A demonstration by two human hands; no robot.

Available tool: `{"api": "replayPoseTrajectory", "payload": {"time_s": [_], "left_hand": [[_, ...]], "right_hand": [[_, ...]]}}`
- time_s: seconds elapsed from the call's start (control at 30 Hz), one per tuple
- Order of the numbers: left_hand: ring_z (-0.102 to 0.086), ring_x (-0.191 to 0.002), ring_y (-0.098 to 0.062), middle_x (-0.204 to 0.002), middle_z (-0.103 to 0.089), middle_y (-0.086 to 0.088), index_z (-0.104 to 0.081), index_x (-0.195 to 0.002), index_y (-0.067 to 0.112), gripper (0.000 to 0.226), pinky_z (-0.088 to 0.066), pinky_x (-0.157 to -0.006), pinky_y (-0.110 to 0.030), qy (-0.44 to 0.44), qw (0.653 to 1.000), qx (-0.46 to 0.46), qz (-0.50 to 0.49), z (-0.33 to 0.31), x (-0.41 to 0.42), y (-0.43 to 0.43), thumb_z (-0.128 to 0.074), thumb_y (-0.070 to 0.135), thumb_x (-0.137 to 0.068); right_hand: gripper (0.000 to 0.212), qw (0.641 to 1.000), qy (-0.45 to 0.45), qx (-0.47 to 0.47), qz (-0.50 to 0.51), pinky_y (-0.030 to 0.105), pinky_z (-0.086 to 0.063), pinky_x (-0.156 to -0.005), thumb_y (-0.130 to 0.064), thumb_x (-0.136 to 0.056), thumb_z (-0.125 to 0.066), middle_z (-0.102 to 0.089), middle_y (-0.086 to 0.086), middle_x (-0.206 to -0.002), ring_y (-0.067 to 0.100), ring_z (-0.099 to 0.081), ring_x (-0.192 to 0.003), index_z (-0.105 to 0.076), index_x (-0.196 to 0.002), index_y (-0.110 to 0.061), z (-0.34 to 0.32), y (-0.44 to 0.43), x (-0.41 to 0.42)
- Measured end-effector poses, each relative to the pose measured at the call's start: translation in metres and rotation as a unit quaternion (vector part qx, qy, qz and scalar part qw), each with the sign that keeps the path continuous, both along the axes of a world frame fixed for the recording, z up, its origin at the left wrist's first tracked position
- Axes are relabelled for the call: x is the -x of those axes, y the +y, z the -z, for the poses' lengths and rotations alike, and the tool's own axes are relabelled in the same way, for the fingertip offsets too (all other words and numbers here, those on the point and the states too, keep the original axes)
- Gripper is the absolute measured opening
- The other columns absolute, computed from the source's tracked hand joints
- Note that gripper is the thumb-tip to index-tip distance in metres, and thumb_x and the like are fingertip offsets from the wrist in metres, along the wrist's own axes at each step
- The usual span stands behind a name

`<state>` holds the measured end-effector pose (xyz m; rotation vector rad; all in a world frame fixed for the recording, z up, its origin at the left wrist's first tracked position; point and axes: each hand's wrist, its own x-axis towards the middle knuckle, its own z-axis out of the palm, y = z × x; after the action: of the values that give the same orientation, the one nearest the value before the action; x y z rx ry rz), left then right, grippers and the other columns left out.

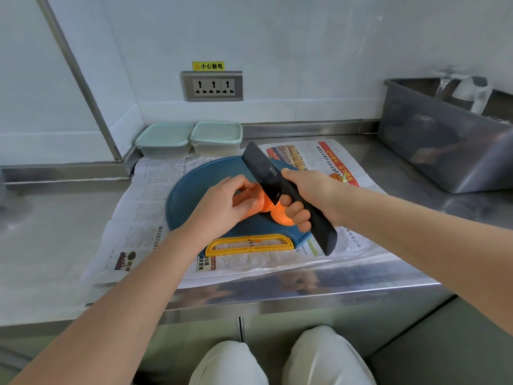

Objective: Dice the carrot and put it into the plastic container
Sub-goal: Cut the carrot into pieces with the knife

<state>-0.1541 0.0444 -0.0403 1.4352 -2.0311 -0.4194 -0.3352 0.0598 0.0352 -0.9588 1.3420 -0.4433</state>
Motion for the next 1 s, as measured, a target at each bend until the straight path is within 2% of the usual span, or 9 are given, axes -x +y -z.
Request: {"api": "replayPoseTrajectory", "payload": {"time_s": [0.27, 0.8, 1.0], "left_hand": [[-0.057, -0.099, -0.009, -0.110, -0.060, 0.004, -0.058, -0.112, 0.021, 0.028, -0.039, -0.072, -0.011, -0.007, 1.000, 0.007, -0.003, 0.001, 0.000, 0.000, -0.063, 0.036, -0.089], [-0.054, -0.101, -0.006, -0.113, -0.060, 0.004, -0.057, -0.114, 0.023, 0.028, -0.035, -0.071, -0.006, -0.008, 1.000, 0.007, -0.005, 0.000, 0.001, -0.001, -0.061, 0.034, -0.089], [-0.055, -0.095, -0.007, -0.109, -0.059, 0.003, -0.056, -0.111, 0.023, 0.030, -0.035, -0.066, -0.008, -0.006, 1.000, 0.002, -0.026, 0.001, 0.001, -0.001, -0.063, 0.041, -0.087]], "right_hand": [[0.055, 1.000, 0.000, 0.002, 0.002, 0.016, -0.031, -0.036, -0.053, -0.099, -0.030, -0.038, 0.000, -0.048, 0.011, -0.032, -0.034, -0.043, -0.064, -0.013, -0.001, 0.003, 0.004], [0.056, 1.000, 0.022, 0.004, -0.001, 0.017, -0.031, -0.034, -0.054, -0.099, -0.031, -0.038, -0.001, -0.045, 0.011, -0.032, -0.033, -0.043, -0.063, -0.013, -0.005, 0.008, 0.000], [0.056, 0.997, 0.073, 0.027, -0.004, 0.017, -0.032, -0.037, -0.054, -0.099, -0.029, -0.038, -0.001, -0.044, 0.012, -0.031, -0.034, -0.042, -0.062, -0.014, -0.004, 0.011, -0.004]]}}
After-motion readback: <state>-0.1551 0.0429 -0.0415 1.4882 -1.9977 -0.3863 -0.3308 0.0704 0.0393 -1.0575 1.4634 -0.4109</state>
